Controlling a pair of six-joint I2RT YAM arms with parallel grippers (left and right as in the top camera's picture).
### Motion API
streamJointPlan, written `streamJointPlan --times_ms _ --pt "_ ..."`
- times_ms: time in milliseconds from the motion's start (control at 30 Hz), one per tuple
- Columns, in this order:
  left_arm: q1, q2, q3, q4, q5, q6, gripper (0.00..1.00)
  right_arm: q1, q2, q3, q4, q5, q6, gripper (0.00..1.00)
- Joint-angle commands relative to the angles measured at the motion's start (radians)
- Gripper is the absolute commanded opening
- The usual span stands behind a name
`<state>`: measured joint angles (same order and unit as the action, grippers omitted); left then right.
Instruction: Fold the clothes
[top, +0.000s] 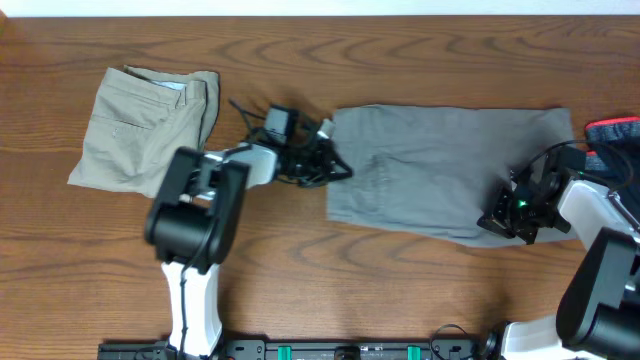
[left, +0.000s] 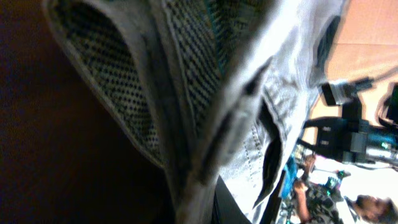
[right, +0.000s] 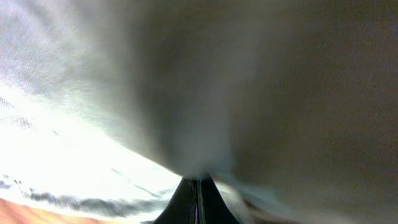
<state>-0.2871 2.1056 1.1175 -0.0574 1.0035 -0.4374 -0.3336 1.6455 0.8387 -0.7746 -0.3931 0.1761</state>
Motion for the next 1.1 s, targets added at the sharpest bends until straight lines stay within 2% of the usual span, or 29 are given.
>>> streamJointPlan --times_ms 0,133,233,367,600,833,933,1067 --pt "0.099 -0.168 0.008 -0.151 -0.157 0.175 0.06 0.013 -0.114 0.051 -0.017 -0.024 0.011 0.01" --pt "0.196 -0.313 0.100 -0.482 -0.382 0.364 0.06 0.013 -0.249 0.091 -0.026 -0.027 0.037 0.01" --pt "0.238 -0.369 0.219 -0.679 -0.520 0.460 0.06 0.013 -0.324 0.117 -0.025 -0.027 0.067 0.01" --pt "0.241 -0.374 0.423 -0.879 -0.612 0.512 0.06 0.013 -0.369 0.148 -0.023 -0.027 0.082 0.01" --pt "0.172 -0.374 0.661 -0.997 -0.663 0.511 0.06 0.013 -0.371 0.158 -0.034 -0.027 0.082 0.01" --pt "0.021 -0.346 0.687 -1.000 -0.824 0.497 0.06 0.014 -0.371 0.158 -0.035 -0.027 0.082 0.01" --pt "-0.029 -0.304 0.687 -0.988 -0.872 0.444 0.06 0.015 -0.371 0.158 -0.035 -0.035 0.082 0.01" --pt "-0.071 -0.236 0.687 -0.908 -0.882 0.285 0.06 0.022 -0.371 0.158 -0.050 -0.034 0.081 0.01"
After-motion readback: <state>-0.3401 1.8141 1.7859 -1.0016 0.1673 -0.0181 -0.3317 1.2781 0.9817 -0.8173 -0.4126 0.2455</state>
